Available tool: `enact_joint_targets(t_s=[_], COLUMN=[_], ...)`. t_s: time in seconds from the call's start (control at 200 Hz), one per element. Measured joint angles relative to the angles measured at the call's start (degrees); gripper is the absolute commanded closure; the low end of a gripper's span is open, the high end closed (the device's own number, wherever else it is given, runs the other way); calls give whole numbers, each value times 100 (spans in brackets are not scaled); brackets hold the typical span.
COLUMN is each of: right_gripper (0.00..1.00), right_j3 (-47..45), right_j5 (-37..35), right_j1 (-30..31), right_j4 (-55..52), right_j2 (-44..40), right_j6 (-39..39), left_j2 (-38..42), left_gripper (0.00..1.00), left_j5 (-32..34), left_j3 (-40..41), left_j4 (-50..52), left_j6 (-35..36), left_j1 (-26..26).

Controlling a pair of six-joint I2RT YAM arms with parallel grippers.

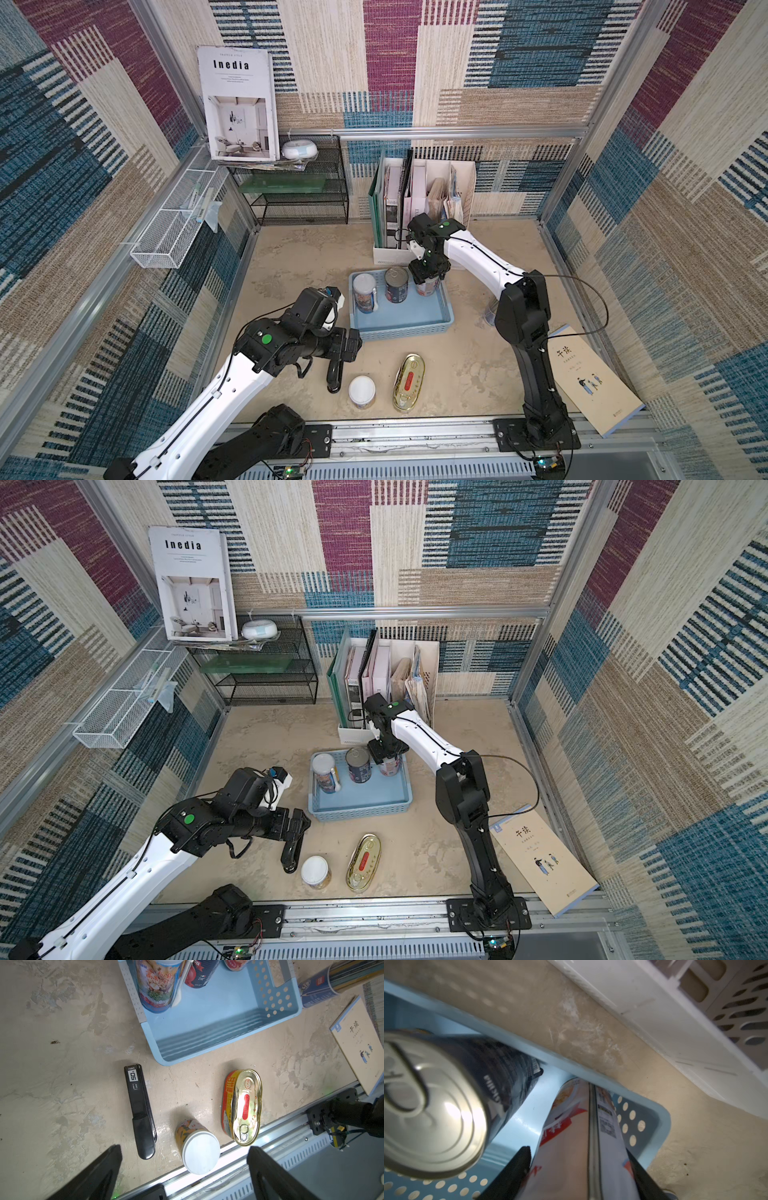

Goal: Put the canned food in the basket
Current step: Place the canned food in the basket, then pick up the canned food from the center of the board.

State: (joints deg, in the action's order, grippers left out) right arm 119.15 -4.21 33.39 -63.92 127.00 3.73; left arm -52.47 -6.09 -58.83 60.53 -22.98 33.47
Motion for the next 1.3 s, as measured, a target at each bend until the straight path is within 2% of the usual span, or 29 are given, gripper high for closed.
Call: enact_joint_targets(t_s=[0.09,0.21,0.29,0.346,0.771,1.082,1.302], right_gripper=[51,23,12,0,0,0,0], right_j3=[33,-7,-7,-22,-1235,-1882,-2487], right_j5=[125,289,299,328,538,584,623], right_j1=[-55,-131,-177,-192,-195,-188,-179], right_j4=[50,190,365,472,1099,1290,1499], right_j2=[114,184,208,210,-874,-1766,-2365], right_j6=[-15,-28,-31,-20,144,291,391], left_j2=[66,116,168,188,-33,-894,-1565], left_gripper=[0,0,0,0,0,0,0], left_j5=[-170,-404,-496,-535,-348,63,295], left_j3=[125,348,417,420,671,433,341], left_j4=[2,24,101,173,621,627,507], left_j6=[-24,-107,-232,-267,-1067,-1412,-1414], left_j1=[50,236,466,660,2214,2761,3025])
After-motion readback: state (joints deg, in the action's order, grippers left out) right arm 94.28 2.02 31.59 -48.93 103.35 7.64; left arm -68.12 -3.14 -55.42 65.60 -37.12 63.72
